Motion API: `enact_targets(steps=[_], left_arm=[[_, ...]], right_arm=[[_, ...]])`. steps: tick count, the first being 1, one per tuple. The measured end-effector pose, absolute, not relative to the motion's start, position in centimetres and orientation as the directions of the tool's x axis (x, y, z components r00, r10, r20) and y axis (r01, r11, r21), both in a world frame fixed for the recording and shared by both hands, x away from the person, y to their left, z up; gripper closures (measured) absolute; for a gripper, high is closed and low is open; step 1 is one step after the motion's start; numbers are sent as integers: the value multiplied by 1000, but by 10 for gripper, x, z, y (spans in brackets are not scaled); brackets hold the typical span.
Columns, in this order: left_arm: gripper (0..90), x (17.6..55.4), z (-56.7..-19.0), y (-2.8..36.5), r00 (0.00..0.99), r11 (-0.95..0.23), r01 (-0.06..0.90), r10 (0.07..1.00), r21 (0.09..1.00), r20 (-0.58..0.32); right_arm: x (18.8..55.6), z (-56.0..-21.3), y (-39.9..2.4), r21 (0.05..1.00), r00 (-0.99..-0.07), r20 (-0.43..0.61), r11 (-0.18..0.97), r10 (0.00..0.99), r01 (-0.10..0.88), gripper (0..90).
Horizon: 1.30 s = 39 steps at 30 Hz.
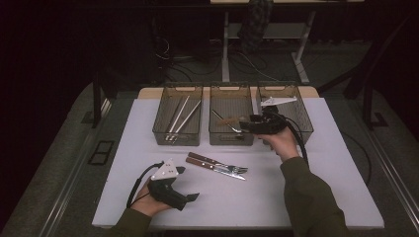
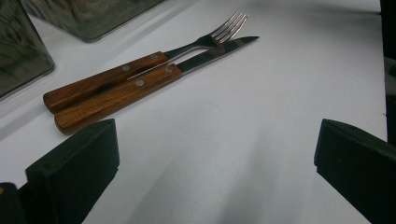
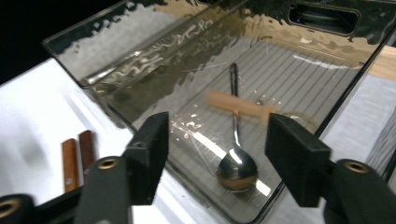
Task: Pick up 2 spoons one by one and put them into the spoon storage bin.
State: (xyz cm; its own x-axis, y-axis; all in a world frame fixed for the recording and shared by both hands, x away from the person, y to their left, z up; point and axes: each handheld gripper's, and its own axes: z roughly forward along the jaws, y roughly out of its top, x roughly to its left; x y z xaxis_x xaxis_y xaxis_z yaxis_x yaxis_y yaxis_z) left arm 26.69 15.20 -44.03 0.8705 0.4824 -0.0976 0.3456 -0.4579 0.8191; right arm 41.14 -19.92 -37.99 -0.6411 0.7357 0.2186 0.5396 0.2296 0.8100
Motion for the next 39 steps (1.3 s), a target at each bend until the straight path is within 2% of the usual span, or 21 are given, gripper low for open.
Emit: enact_targets(steps=[4, 11, 21, 39], left_arm=[[0, 267, -441, 152, 870, -463, 347, 483, 815, -96], [0, 267, -441, 151, 870, -466, 348, 484, 814, -94], [0, 267, -440, 151, 869, -467, 348, 486, 813, -92], [0, 263, -438, 150, 873, -469, 335, 480, 817, -82]], right_arm=[[398, -379, -204, 815, -621, 215, 211, 754, 539, 330], [373, -383, -217, 827, -652, 217, 218, 727, 519, 199], [340, -399, -233, 841, -669, 148, 262, 729, 472, 184], [277, -432, -263, 832, -708, 85, 341, 701, 437, 184]])
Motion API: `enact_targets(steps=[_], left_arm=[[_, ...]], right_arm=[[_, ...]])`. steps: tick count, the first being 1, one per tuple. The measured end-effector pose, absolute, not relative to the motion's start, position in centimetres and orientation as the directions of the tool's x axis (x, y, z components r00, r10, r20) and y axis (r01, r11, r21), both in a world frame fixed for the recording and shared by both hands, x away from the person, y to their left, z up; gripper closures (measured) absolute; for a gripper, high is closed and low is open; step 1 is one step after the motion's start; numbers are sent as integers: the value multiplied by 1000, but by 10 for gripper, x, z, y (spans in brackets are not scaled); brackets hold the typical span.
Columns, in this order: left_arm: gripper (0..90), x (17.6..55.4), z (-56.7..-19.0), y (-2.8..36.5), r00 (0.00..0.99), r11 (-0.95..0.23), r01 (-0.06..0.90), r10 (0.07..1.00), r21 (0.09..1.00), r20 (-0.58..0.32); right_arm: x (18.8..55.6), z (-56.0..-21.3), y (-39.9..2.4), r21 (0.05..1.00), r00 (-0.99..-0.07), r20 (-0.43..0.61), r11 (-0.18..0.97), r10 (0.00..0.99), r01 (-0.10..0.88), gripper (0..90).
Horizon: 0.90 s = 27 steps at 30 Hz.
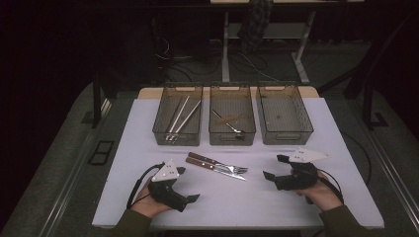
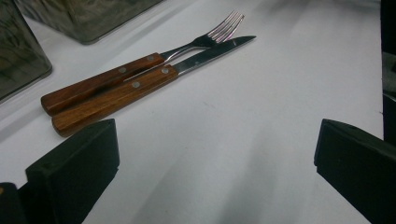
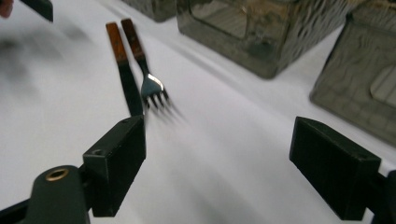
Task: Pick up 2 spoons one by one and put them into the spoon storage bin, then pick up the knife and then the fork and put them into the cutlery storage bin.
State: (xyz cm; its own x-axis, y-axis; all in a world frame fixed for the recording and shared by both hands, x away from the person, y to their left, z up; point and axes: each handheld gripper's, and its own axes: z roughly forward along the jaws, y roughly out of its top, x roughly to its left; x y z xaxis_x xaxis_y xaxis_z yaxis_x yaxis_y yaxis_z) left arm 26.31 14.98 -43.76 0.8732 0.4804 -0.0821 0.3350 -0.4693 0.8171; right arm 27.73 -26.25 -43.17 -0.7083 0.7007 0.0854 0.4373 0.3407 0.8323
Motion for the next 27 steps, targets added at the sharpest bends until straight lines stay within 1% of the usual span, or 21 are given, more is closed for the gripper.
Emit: enact_targets(steps=[2, 8, 9, 12, 16, 18, 19, 21, 22, 27], left_arm=[[0, 263, -437, 150, 874, -467, 333, 480, 819, -82], [0, 269, -433, 148, 865, -462, 342, 495, 818, -82], [9, 272, -432, 147, 862, -459, 346, 499, 818, -84], [76, 280, -427, 144, 859, -452, 340, 505, 825, -77], [229, 295, -421, 139, 849, -453, 337, 525, 825, -59], [388, 303, -419, 136, 847, -465, 335, 529, 819, -47], [428, 308, -419, 134, 846, -470, 337, 531, 816, -44], [559, 318, -419, 130, 840, -483, 350, 542, 803, -40], [609, 323, -420, 128, 837, -492, 351, 546, 796, -31], [796, 347, -425, 116, 835, -522, 375, 549, 766, -35]], right_arm=[[272, -435, -268, 830, -707, 103, 331, 700, 449, 184], [264, -438, -278, 834, -706, 103, 326, 701, 445, 184], [263, -438, -279, 837, -706, 103, 322, 701, 443, 184], [267, -440, -282, 839, -704, 112, 313, 701, 445, 184], [272, -443, -285, 833, -692, 123, 305, 711, 461, 184], [272, -444, -286, 832, -690, 128, 301, 713, 466, 184], [272, -444, -286, 833, -690, 125, 303, 712, 463, 184], [271, -443, -285, 834, -691, 131, 298, 711, 465, 184], [271, -443, -285, 834, -692, 131, 299, 710, 465, 184], [271, -444, -282, 830, -697, 126, 310, 706, 464, 184]])
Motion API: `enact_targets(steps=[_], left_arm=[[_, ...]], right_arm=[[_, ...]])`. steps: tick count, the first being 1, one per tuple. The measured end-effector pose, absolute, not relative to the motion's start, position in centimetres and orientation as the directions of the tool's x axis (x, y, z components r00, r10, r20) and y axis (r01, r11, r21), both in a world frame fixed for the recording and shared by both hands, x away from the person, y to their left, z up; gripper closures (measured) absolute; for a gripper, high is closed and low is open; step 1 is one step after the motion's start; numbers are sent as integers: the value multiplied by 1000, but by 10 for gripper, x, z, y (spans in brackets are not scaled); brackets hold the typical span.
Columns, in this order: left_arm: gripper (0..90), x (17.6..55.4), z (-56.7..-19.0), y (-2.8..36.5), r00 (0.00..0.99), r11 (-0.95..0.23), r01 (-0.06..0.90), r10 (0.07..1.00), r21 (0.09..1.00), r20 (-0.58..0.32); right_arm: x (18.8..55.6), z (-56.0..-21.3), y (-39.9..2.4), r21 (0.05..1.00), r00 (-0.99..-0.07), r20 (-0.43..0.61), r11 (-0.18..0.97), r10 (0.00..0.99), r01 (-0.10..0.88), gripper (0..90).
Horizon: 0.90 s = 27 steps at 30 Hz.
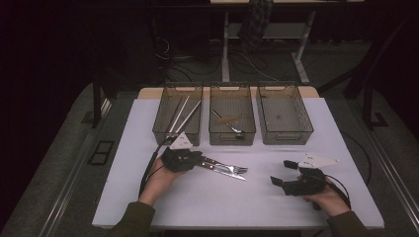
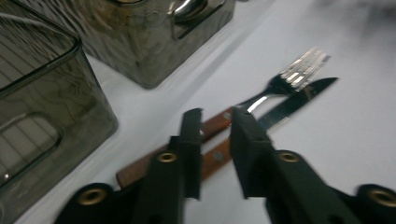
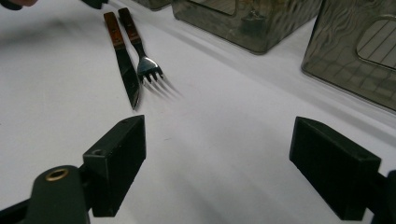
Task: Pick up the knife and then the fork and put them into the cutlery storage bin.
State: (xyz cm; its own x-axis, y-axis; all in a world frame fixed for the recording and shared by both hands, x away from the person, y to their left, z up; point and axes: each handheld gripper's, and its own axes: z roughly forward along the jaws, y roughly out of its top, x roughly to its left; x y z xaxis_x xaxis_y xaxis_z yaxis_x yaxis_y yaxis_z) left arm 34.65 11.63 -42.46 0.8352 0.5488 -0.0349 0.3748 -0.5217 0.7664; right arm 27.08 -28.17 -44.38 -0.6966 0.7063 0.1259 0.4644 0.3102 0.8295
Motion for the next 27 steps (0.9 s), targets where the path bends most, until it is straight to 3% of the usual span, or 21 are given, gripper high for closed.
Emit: enact_targets(steps=[4, 18, 27], left_arm=[[885, 361, -428, 109, 827, -541, 390, 561, 745, -26], [887, 377, -444, 101, 824, -622, 411, 566, 666, 20], [887, 372, -443, 104, 835, -628, 413, 550, 659, 1]], right_arm=[[270, -445, -282, 825, -698, 123, 319, 706, 467, 184], [269, -445, -283, 823, -691, 126, 314, 712, 473, 184], [269, -444, -283, 824, -689, 125, 312, 714, 473, 184]])
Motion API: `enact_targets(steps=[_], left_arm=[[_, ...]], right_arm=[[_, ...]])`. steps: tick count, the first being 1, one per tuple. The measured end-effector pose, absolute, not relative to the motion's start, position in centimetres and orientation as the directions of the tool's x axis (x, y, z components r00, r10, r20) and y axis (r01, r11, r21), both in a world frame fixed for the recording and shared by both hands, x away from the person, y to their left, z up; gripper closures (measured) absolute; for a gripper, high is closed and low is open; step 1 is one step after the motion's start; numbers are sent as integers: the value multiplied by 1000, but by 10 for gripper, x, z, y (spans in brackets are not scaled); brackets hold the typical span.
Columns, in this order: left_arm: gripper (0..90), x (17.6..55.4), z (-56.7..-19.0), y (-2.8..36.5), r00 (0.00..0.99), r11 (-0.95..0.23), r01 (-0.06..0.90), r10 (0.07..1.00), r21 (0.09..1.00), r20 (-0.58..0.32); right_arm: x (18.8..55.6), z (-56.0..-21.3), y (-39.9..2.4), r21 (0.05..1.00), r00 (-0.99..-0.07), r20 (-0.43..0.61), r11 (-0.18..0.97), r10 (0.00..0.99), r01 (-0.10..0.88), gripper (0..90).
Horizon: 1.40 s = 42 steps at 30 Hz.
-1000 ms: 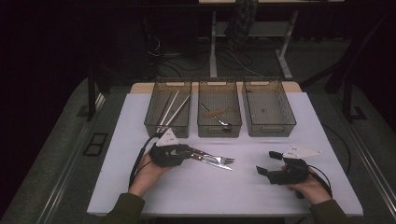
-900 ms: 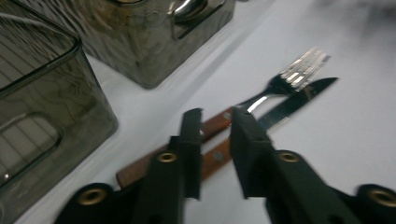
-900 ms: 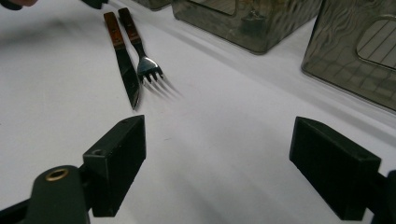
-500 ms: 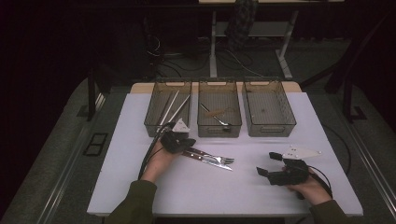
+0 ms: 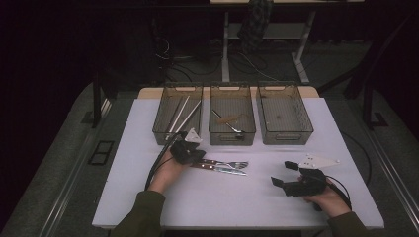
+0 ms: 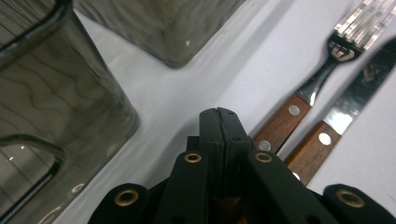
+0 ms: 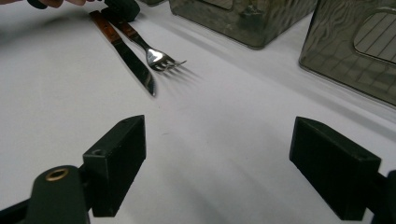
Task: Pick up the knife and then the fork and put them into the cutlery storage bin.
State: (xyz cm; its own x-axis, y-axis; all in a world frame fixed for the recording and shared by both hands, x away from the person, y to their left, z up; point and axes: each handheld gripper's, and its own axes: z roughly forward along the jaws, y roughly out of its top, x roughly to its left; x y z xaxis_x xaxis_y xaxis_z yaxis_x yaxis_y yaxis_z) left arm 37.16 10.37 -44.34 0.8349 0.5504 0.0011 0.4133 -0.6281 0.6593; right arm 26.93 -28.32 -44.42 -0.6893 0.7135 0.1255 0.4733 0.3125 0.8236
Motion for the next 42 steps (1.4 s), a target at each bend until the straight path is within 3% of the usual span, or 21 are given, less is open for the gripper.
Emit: enact_targets(steps=[23, 31, 35, 42], left_arm=[[885, 349, -439, 110, 853, -654, 433, 520, 620, -46], [767, 339, -421, 110, 838, -576, 426, 542, 698, -64], [752, 329, -420, 104, 846, -555, 425, 525, 715, -96], [750, 321, -429, 89, 862, -605, 393, 504, 692, -49]], right_arm=[[268, -442, -284, 829, -691, 116, 313, 713, 463, 184], [268, -441, -284, 830, -692, 113, 315, 712, 460, 184], [268, -441, -284, 830, -692, 113, 315, 713, 460, 184], [268, -441, -283, 830, -693, 112, 317, 712, 460, 184]])
